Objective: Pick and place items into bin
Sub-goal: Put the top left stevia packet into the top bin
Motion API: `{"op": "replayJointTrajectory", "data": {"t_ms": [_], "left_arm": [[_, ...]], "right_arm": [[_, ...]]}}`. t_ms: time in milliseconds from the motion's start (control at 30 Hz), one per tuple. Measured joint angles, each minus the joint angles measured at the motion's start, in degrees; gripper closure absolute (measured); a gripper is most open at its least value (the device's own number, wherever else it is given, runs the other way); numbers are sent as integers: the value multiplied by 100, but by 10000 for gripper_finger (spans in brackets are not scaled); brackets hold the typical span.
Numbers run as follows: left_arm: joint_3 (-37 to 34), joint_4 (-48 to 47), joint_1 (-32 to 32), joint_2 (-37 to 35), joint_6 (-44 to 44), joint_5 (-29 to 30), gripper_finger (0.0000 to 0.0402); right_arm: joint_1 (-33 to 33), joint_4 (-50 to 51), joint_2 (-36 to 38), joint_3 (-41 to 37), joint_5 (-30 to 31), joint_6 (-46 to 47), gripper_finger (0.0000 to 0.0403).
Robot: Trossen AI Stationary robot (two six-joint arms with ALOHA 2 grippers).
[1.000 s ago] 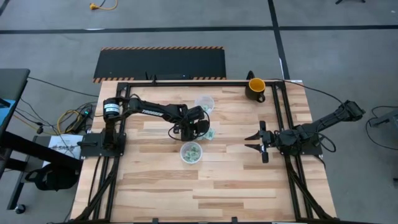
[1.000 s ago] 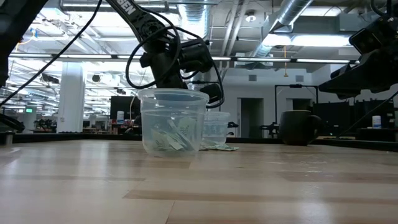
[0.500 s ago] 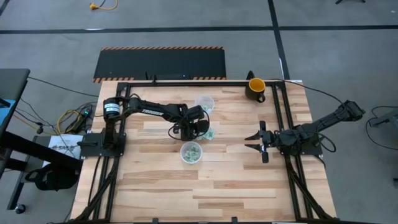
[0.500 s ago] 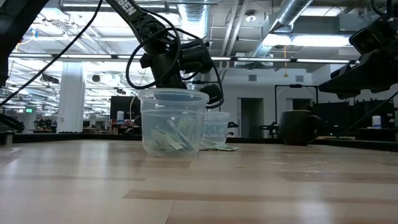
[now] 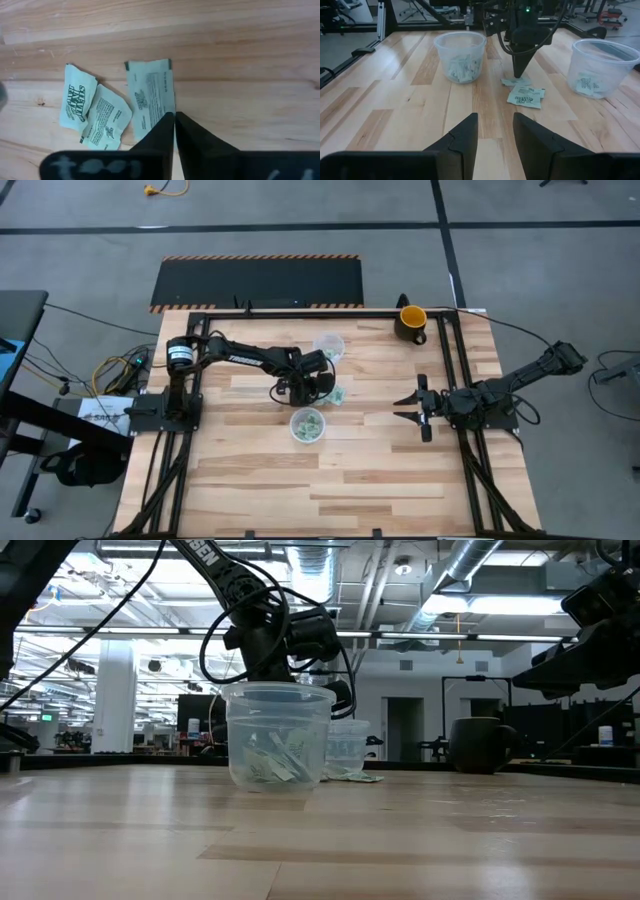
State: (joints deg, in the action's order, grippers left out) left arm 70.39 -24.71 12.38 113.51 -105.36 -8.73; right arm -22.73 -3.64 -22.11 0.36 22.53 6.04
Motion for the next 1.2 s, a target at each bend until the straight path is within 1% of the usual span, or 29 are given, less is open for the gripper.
{"op": "replayJointTrajectory", "data": {"t_ms": [633, 867, 1200], "left_arm": [[0, 87, -7, -25, 155, 408, 401], [-11, 6, 17, -179, 180, 891, 401], [-2, -122, -76, -472, 374, 928, 401]], "right_arm": [[1, 0, 0, 0, 1, 0, 284], [0, 0, -1, 0, -1, 1, 284], [1, 0, 0, 0, -1, 0, 284]]}}
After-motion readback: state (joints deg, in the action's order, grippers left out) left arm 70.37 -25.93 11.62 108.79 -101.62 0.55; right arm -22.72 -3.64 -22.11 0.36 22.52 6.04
